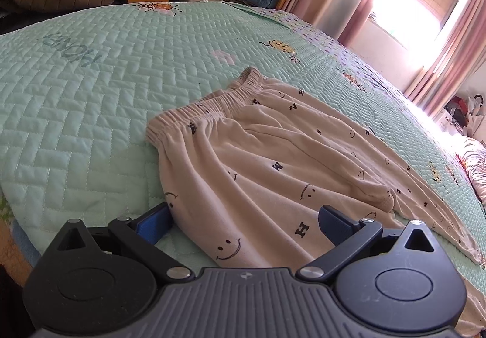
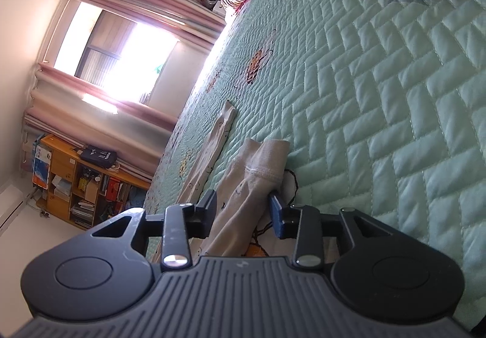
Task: Fold clothes
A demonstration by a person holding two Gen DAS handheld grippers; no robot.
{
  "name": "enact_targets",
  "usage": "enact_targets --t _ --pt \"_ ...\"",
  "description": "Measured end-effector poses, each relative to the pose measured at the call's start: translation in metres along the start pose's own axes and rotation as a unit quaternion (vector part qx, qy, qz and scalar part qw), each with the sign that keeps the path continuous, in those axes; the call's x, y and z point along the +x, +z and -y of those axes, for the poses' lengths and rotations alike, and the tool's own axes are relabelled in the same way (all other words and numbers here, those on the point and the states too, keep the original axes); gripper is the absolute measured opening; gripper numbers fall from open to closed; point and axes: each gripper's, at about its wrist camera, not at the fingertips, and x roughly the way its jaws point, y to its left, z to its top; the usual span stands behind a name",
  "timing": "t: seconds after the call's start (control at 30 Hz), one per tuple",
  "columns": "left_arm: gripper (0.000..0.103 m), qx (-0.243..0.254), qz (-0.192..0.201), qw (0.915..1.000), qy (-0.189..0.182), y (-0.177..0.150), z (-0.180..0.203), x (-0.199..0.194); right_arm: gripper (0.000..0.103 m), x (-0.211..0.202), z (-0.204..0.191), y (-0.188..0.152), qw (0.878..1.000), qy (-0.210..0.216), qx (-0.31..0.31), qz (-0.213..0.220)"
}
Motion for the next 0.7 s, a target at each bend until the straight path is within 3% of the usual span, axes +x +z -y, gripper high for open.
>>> enact_targets --t 0.1,0.3,0.5,0.7 --pt "0.102 -0.012 0.002 0.9999 -0.003 -0.001 -0.003 -0.005 0.049 -0.006 -0.002 -0.004 1.000 0.008 0.001 -0.003" --pt "0.102 -0.030 0.000 0.9995 -0.013 -0.002 -0.009 -0.007 0.052 -0.014 -0.004 -0.011 0.999 0.026 0.006 -0.020" --pt "0.102 -0.029 -0.006 0.9996 -0.001 0.002 -0.004 0.000 0.052 0.006 -0.009 -0.017 0.998 0.022 -0.005 -0.061" --pt "0.102 -0.033 -0.009 0.9994 -0.002 0.009 -0.001 0.009 0.052 0.021 -0.007 -0.007 0.999 0.019 -0.001 -0.047"
